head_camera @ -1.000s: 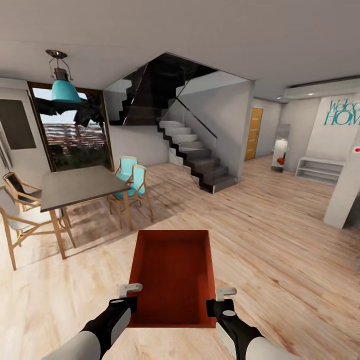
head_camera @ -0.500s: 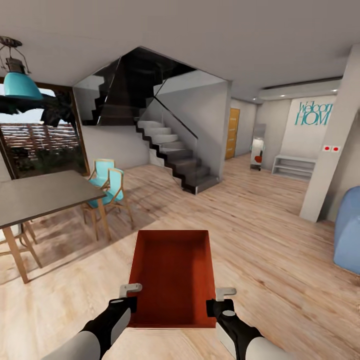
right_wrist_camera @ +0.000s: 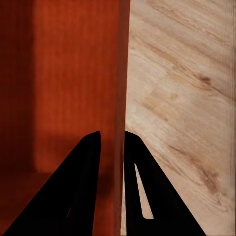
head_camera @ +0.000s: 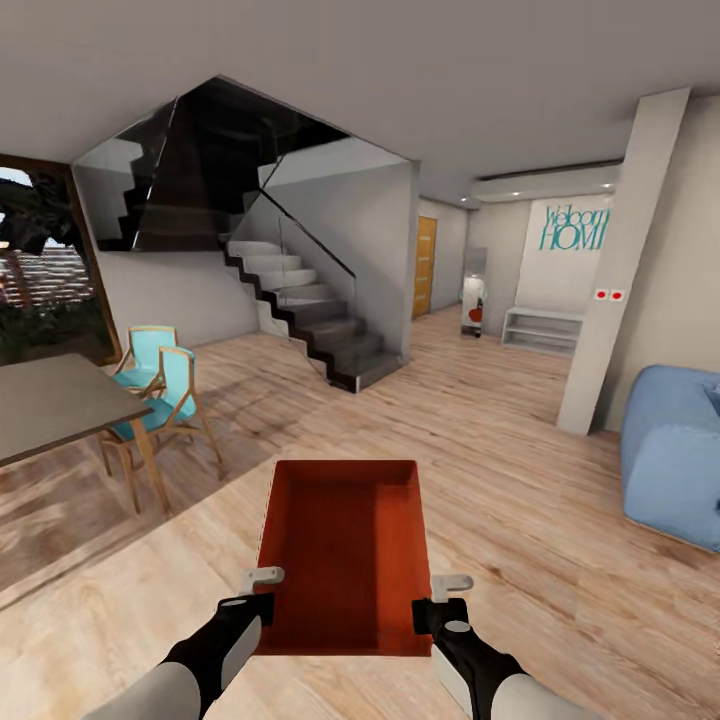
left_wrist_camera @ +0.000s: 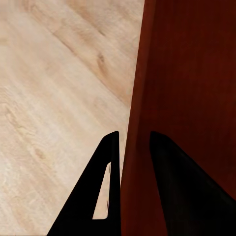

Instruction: Move the two storage containers from the living room to the garage. In the garage, place one container on the floor and stack the other container on top of it (either order is fine).

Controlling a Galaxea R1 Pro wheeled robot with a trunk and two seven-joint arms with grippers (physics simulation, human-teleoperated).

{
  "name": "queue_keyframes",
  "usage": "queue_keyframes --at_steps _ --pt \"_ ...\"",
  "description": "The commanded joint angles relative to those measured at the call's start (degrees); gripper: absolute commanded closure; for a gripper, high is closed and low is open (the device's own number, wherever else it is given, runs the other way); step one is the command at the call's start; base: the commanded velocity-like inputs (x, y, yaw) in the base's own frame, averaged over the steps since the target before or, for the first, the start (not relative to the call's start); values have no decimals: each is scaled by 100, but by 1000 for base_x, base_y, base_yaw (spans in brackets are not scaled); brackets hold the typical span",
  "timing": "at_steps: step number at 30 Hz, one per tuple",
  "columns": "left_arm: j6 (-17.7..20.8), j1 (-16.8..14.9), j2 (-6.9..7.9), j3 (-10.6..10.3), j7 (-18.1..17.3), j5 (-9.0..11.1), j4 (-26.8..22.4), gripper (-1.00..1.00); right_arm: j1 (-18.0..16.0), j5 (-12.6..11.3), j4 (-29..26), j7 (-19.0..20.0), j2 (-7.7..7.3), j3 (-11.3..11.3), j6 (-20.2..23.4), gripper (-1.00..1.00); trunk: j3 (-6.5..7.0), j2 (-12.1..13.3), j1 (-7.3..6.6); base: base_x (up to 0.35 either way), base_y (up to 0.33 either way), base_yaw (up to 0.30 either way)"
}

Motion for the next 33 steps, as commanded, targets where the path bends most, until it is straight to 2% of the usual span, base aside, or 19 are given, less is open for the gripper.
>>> queue_keyframes --at_steps 1,33 --pt "-289 -2 12 -8 69 -113 -30 100 -9 -327 18 -58 -102 -318 -29 100 -7 -4 4 322 0 -243" --pt "-289 1 20 -8 75 -113 -30 100 -9 -327 18 -58 -94 -316 -26 100 15 -4 4 322 0 -231"
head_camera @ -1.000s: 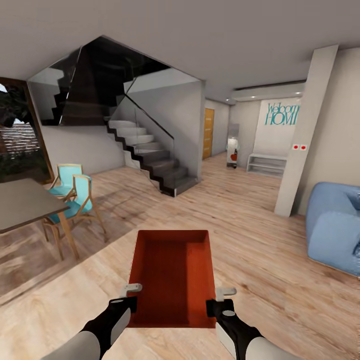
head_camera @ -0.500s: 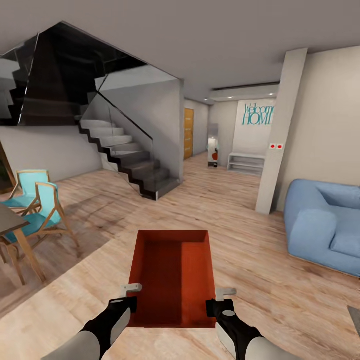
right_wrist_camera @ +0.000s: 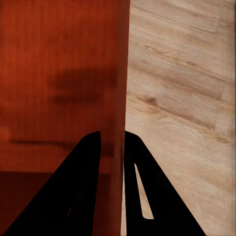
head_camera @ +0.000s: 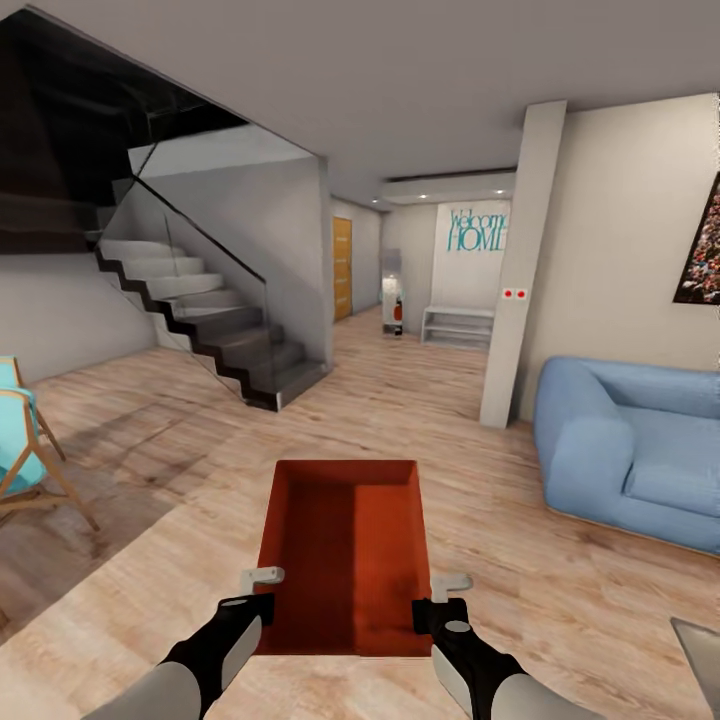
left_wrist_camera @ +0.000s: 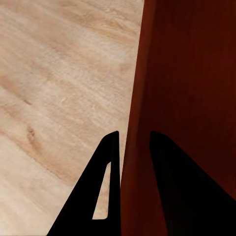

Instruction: Move the two storage containers from the living room to the garage. In the garage, place one container on the floor and stack the other container on top of it (either order is fine).

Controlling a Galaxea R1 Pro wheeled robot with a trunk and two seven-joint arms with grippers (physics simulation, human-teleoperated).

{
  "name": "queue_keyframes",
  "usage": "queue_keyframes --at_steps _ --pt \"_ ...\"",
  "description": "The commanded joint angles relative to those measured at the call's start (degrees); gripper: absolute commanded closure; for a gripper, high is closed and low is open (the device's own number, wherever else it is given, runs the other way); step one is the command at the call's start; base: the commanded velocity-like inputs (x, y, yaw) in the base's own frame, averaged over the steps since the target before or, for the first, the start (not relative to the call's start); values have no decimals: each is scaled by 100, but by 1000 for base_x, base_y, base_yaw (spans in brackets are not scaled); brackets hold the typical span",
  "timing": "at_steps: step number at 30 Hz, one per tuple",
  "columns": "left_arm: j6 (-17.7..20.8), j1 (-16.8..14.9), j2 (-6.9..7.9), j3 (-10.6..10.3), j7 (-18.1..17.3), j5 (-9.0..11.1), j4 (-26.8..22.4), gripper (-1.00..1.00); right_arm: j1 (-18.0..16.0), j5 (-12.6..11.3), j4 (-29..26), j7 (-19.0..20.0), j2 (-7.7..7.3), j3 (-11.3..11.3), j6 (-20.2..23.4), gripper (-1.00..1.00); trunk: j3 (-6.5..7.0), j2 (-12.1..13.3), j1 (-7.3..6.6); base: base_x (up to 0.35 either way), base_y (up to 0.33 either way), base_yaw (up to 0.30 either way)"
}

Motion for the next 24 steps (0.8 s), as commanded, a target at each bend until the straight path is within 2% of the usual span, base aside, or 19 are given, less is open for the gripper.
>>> queue_keyframes --at_steps 1,24 --pt "-291 -1 26 -12 63 -107 -28 100 -8 -367 17 -69 -94 -276 -29 100 -5 -4 4 322 0 -59" --pt "-291 -3 26 -12 65 -107 -28 100 -8 -367 8 -69 -102 -279 -30 100 -2 -4 4 322 0 -5"
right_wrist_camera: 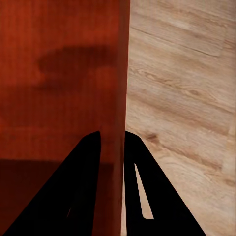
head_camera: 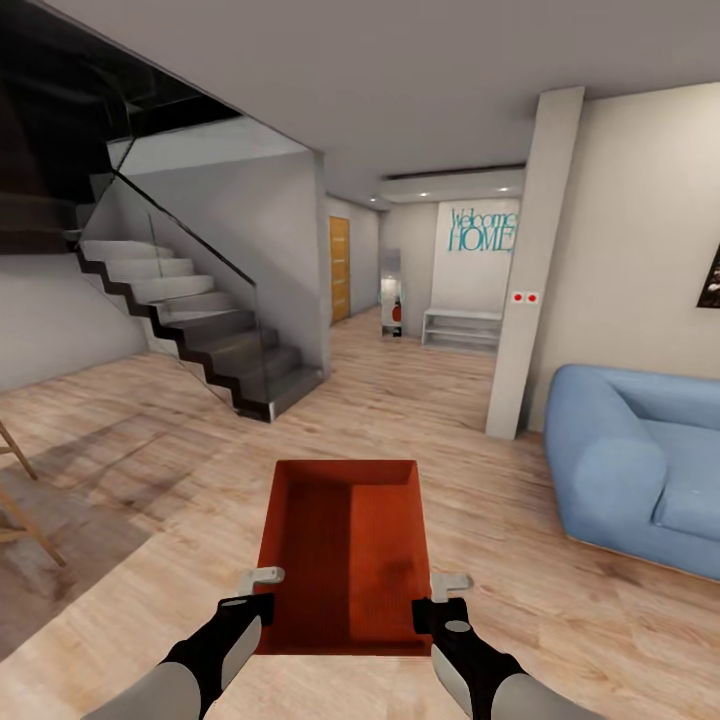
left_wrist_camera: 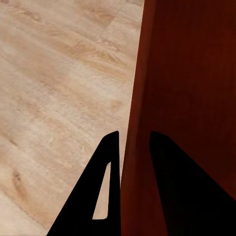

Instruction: Move the two storage containers from the living room to the garage. In the garage, place one container on the floor and stack the other container on top of it (either order is fine).

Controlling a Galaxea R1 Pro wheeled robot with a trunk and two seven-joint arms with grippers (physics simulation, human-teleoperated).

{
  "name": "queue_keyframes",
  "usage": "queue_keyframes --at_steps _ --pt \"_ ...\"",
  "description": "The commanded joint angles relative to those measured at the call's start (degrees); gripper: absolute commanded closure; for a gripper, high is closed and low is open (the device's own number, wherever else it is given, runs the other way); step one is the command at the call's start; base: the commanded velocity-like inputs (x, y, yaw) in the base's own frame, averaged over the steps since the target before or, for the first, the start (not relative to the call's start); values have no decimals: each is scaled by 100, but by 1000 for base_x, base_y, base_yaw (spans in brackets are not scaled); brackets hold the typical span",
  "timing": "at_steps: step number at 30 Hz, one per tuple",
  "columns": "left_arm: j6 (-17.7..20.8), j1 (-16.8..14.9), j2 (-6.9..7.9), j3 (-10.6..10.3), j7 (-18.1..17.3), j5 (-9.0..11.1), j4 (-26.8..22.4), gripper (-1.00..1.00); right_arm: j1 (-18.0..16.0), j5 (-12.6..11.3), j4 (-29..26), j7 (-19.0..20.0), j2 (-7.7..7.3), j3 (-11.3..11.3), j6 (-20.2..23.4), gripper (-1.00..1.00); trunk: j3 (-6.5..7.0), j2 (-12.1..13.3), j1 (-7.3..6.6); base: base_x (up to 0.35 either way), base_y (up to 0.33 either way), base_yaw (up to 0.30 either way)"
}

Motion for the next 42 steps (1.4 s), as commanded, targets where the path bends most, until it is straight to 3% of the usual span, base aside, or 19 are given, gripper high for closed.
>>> queue_keyframes --at_steps 1,17,27,28,33,42 --pt "-286 0 23 -2 64 -119 -27 100 -8 -326 15 -60 -100 -324 -29 100 -7 -4 3 322 0 0" --pt "-286 -1 23 -2 62 -119 -27 100 -8 -326 15 -96 -100 -324 -29 100 58 -4 3 322 0 -190" --pt "-286 3 23 -2 65 -119 -27 100 -8 -326 15 -121 -93 -327 -29 100 62 -4 3 322 0 -16" --pt "-14 0 36 -18 72 17 23 100 -8 -37 37 -48 -32 -38 -56 100 62 -4 3 0 0 0" --pt "-143 3 110 -477 75 609 -32 100 -8 -126 5 -113 -11 197 -99 100 62 -4 3 0 0 0" --pt "-33 5 68 -292 62 347 -44 100 -8 -28 41 -27 -11 -17 -69 100 62 -4 3 155 0 0"
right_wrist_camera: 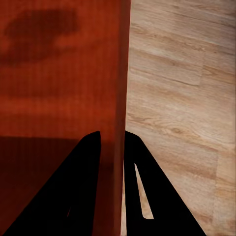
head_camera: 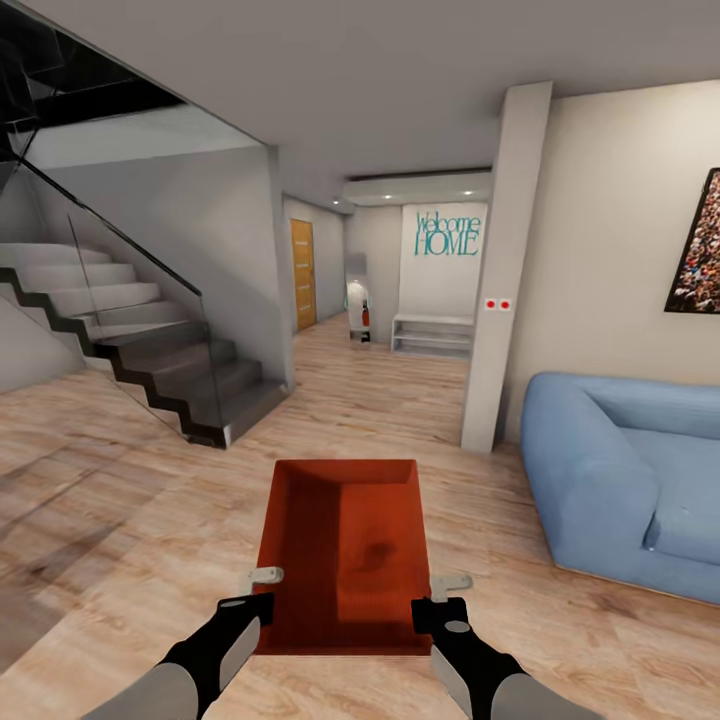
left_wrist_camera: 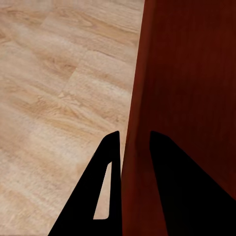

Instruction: Move the two storage containers from the living room to the garage. In the garage, place one container on the floor and stack the other container on top of it (either order is fine).

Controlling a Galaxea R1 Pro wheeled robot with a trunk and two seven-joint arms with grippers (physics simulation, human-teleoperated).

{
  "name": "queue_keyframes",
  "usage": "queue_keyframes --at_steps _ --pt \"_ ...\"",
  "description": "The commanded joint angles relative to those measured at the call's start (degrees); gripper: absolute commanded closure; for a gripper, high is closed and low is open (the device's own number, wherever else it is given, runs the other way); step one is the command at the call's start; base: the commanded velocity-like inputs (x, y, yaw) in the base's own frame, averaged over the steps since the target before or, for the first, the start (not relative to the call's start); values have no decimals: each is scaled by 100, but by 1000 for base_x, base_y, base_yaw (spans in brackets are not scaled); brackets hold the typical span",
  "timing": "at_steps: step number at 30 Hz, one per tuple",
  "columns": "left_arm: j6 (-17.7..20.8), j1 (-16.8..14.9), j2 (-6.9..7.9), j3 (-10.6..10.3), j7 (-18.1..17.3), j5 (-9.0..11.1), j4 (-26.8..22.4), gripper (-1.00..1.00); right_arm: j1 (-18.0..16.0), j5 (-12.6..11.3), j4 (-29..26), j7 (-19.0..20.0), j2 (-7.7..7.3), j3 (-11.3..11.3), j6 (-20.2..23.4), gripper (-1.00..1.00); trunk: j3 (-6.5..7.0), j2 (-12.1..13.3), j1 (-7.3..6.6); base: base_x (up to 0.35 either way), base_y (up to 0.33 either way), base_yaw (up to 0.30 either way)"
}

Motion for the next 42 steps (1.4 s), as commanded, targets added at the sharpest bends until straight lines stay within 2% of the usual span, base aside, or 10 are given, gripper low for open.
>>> queue_keyframes --at_steps 1,16,17,42 --pt "25 -7 9 -15 49 20 -27 100 -4 -94 19 -38 -21 14 -26 100 -7 -4 3 297 0 0" --pt "27 -12 16 62 46 -67 30 100 -4 -98 19 -23 -22 41 -23 100 -7 -4 3 319 0 0" --pt "27 -9 41 274 46 -229 30 100 -4 -98 19 -25 -22 -74 -23 100 -7 -4 3 321 0 0" --pt "27 -8 85 274 46 -224 31 100 -4 -98 26 -35 3 -82 -14 100 -7 -4 3 321 0 0"
